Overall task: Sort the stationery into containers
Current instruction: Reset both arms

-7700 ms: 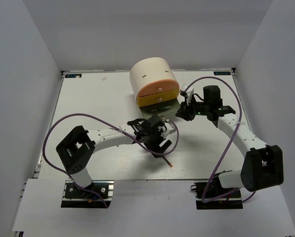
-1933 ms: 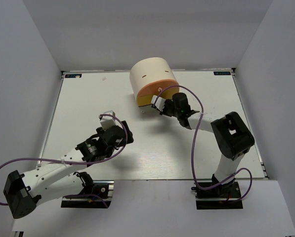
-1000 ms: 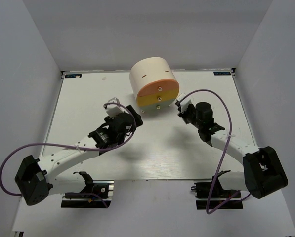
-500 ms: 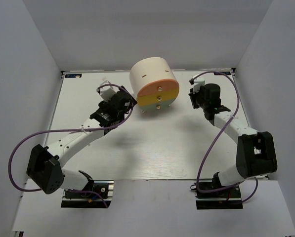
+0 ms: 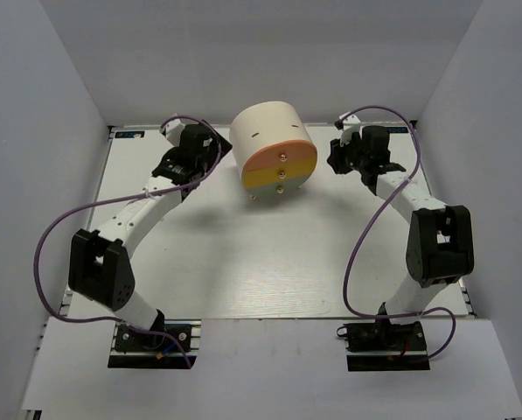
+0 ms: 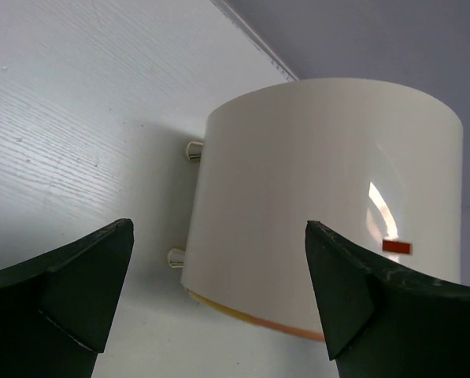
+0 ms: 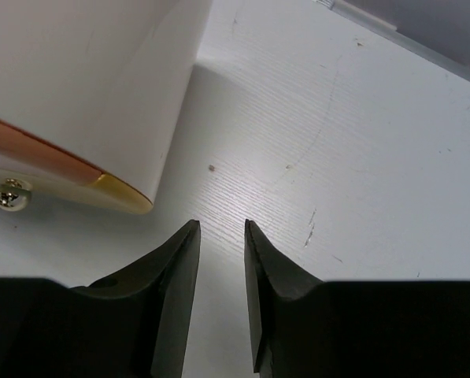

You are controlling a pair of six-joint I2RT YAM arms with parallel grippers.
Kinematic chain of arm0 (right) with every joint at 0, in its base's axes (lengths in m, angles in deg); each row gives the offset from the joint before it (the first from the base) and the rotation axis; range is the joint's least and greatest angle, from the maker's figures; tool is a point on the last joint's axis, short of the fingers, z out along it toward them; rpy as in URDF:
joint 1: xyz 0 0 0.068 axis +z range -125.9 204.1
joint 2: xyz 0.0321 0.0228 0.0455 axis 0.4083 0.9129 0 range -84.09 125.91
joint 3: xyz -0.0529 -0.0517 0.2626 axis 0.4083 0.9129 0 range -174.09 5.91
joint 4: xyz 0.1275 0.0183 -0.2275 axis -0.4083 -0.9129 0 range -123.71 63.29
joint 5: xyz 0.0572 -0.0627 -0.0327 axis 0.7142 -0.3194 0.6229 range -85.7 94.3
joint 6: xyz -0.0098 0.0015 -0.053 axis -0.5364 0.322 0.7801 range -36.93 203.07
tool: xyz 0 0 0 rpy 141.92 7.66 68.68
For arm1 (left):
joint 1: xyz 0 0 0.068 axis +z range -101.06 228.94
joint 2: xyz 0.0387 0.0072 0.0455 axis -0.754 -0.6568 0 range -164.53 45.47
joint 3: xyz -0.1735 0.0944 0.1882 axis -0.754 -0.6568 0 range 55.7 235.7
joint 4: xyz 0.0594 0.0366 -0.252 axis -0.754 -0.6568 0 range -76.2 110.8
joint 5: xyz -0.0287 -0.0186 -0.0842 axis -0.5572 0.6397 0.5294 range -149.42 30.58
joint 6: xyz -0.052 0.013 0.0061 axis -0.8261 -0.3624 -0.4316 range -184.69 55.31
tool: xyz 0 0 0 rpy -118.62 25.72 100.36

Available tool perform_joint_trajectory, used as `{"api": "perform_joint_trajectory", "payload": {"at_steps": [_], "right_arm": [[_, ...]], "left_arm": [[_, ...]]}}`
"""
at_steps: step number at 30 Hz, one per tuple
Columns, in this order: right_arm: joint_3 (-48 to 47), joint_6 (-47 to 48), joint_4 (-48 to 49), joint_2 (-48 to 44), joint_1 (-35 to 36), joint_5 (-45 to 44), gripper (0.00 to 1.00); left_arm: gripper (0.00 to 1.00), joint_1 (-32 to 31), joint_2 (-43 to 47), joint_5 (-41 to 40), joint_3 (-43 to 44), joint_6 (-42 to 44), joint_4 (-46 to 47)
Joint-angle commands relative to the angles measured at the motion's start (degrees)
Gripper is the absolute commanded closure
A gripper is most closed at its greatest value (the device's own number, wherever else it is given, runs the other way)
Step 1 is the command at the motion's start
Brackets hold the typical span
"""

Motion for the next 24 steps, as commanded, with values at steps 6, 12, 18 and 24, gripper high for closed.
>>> {"api": "perform_joint_trajectory", "payload": {"at_steps": [6, 12, 18, 24], "right_arm": [[-5.2, -2.0, 0.9, 2.1, -0.8, 2.8, 0.63], [-5.4, -2.6, 1.4, 2.4, -1.7, 2.8, 0.61], [-4.4, -3.1, 2.1, 2.0, -2.4, 2.9, 0.61], [-3.9, -3.3, 2.2, 1.8, -3.1, 2.9, 0.60]], "left_arm": [[0.02, 5.1, -6.6, 11.9, 4.6, -4.3, 5.6], [0.03, 6.2, -11.5, 17.0, 8.0, -5.4, 8.1], [0.04, 6.2, -15.1, 18.9, 9.0, -7.4, 10.0], [0.04, 6.2, -17.3, 21.0, 10.9, -7.4, 10.0]]}}
